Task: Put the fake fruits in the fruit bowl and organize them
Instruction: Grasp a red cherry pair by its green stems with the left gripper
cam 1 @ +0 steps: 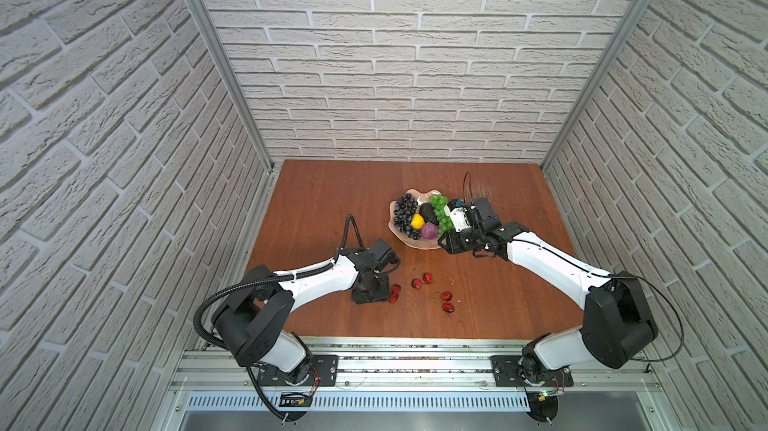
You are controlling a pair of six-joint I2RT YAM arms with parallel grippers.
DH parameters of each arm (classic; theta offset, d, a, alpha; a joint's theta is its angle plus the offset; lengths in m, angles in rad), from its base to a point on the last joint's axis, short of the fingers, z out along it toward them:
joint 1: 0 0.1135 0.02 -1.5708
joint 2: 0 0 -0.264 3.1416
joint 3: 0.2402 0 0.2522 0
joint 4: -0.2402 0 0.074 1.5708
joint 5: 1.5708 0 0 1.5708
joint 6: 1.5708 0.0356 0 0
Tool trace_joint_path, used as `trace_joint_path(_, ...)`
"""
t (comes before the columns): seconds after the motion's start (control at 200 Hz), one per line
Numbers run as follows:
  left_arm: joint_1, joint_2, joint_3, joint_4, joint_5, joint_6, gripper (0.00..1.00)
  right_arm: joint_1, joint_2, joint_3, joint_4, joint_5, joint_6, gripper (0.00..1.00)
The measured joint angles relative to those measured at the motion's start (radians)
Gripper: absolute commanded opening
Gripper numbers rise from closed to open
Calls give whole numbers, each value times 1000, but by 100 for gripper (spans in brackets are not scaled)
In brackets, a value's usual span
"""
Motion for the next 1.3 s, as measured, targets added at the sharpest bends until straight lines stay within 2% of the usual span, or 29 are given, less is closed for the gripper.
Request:
trace_joint_path(0.485,-29,108,85,-48,-23,31,48,0,0,-2,21,0,0,35)
trace_joint_path(0.75,-29,132,107,-68,-28,46,31,0,0,-7,32,1,-1,35)
trace_joint_path(0.93,-42,137,108,-66,-29,49,15,0,0,-19,35,1,0,35)
trace_joint_path(1.3,-51,127,100,-38,-27,64,2,0,0,-19,52,0,0,34)
